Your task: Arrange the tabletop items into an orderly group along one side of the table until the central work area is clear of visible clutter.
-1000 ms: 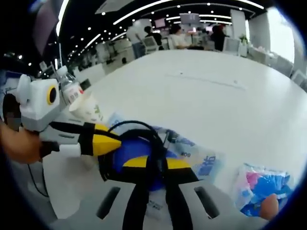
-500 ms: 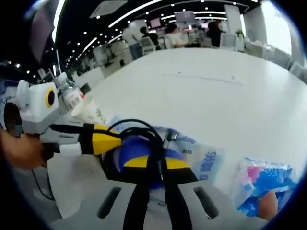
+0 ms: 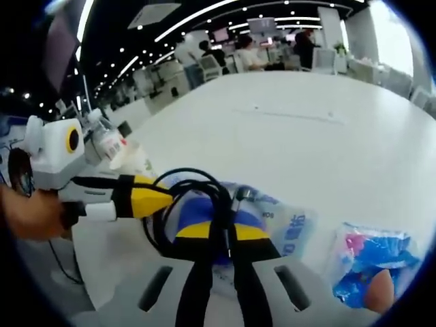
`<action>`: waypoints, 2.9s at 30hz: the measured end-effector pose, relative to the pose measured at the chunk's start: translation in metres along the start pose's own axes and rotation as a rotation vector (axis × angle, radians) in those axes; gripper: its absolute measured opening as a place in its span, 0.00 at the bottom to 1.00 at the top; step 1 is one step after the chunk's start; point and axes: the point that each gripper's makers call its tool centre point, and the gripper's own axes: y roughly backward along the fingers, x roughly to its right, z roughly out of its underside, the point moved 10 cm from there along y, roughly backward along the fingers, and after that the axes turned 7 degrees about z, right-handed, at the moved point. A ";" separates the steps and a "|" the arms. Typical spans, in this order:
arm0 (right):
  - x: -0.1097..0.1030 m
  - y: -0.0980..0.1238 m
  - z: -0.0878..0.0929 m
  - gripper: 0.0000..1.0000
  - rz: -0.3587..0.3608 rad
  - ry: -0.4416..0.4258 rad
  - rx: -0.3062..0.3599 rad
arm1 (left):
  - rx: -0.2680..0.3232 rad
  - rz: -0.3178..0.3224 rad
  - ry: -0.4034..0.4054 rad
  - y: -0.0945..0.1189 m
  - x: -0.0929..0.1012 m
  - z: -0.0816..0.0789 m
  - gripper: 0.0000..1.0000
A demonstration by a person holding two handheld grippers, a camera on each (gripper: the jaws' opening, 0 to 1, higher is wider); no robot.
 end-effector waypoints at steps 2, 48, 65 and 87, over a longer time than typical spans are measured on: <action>-0.001 0.004 -0.001 0.09 0.001 0.004 0.004 | 0.004 0.002 -0.006 0.002 0.002 -0.001 0.04; -0.033 0.106 0.034 0.09 0.044 0.026 0.028 | 0.000 0.083 -0.083 0.060 0.075 0.015 0.04; -0.021 0.138 0.067 0.09 0.082 -0.016 0.010 | -0.045 0.142 -0.113 0.052 0.111 0.029 0.04; 0.017 0.159 0.091 0.10 0.111 -0.067 -0.005 | -0.091 0.189 -0.137 0.021 0.147 0.033 0.04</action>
